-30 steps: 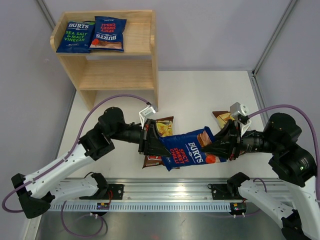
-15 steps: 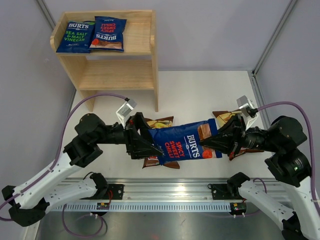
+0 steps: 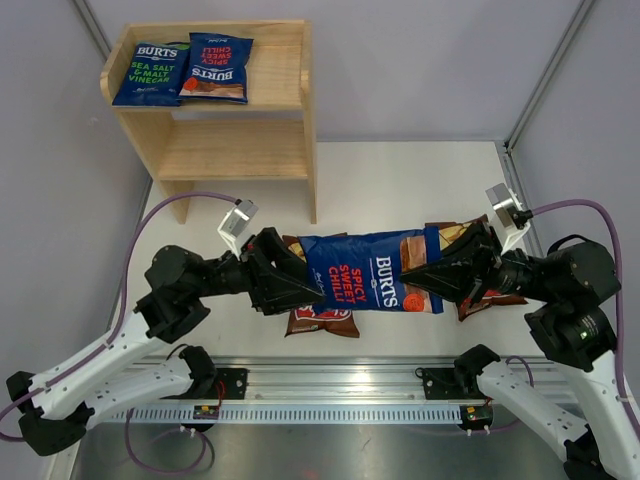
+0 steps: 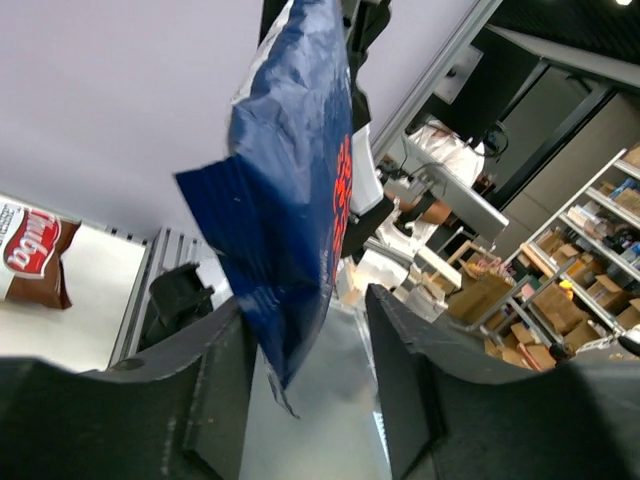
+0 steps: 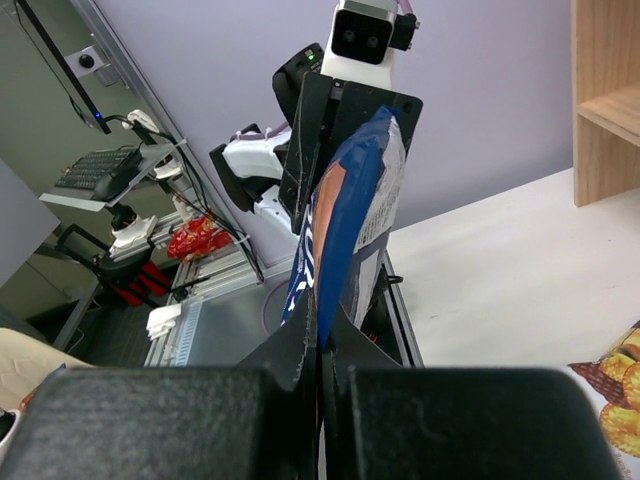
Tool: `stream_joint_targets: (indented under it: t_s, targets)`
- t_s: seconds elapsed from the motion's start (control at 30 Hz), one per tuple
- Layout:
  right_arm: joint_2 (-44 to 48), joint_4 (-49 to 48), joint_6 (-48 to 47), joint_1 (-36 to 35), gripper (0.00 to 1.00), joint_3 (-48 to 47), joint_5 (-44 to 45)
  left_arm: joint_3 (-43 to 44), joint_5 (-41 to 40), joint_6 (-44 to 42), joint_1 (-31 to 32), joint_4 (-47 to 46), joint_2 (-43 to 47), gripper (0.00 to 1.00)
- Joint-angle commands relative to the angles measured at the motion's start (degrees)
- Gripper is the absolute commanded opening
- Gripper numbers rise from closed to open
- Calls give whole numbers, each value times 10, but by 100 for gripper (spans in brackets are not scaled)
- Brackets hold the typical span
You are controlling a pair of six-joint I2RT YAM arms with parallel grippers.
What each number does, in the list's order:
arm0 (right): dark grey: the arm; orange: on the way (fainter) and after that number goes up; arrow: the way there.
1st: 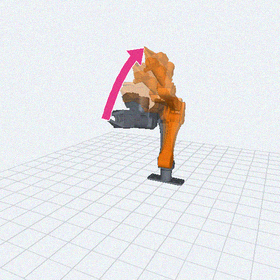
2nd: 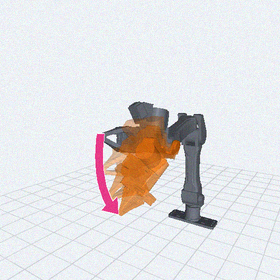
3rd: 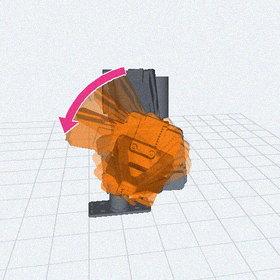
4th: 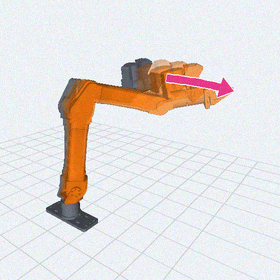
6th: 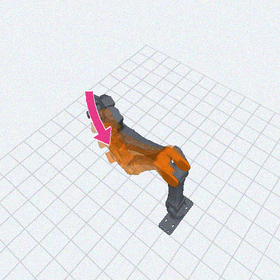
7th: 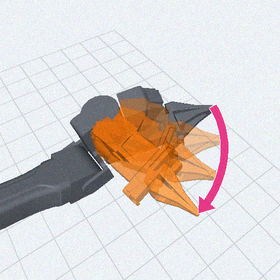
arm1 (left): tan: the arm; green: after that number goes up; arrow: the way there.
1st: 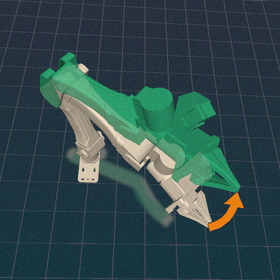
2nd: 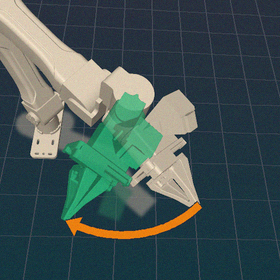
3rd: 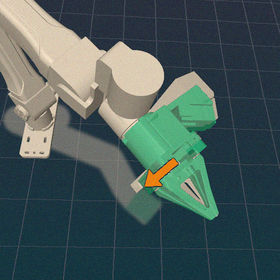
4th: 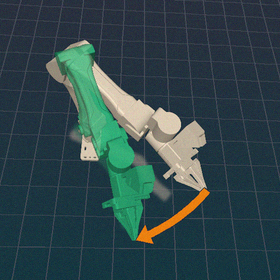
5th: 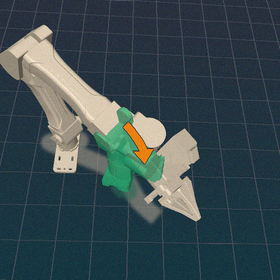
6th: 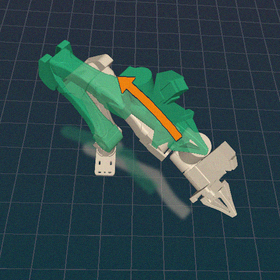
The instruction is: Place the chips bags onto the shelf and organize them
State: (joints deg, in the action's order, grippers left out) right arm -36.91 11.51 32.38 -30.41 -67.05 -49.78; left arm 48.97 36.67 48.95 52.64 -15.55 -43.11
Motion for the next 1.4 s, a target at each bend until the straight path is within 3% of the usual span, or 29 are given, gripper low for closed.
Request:
stream_joint_targets:
  t_s: [0.0,0.03,0.23,0.4,0.5,0.63,0.67,0.73,0.87,1.0,1.2,1.37]
  targets:
    - [-11,-38,4,-2,0,1,10,-9,-37,14,13,-81,7,47]
    - [-13,-38,0,-2,0,0,9,-18,-48,15,14,-90,11,42]
    - [-13,-40,-4,-2,0,8,21,-41,-69,29,17,-132,23,35]
    - [-14,-18,-17,-2,0,7,32,-47,-92,18,18,-115,30,14]
    - [-17,15,-38,-3,9,-5,57,-47,-114,2,18,-82,37,7]
    - [-13,44,-50,-2,45,-19,121,-46,-135,-9,18,-52,45,1]
    - [-12,51,-52,-2,67,-27,135,-48,-140,-10,18,-48,47,0]
    - [-13,85,-71,-2,99,-41,170,-50,-158,-13,18,-37,58,0]
    - [-8,179,-109,-2,100,-99,282,-44,-228,-23,18,12,92,0]
    - [10,262,-135,-2,99,-138,416,-7,-366,-26,18,129,123,0]
    - [21,282,-144,-2,99,-152,429,116,-627,6,18,294,109,0]
    - [18,280,-141,-2,99,-137,414,220,-766,24,17,326,69,0]
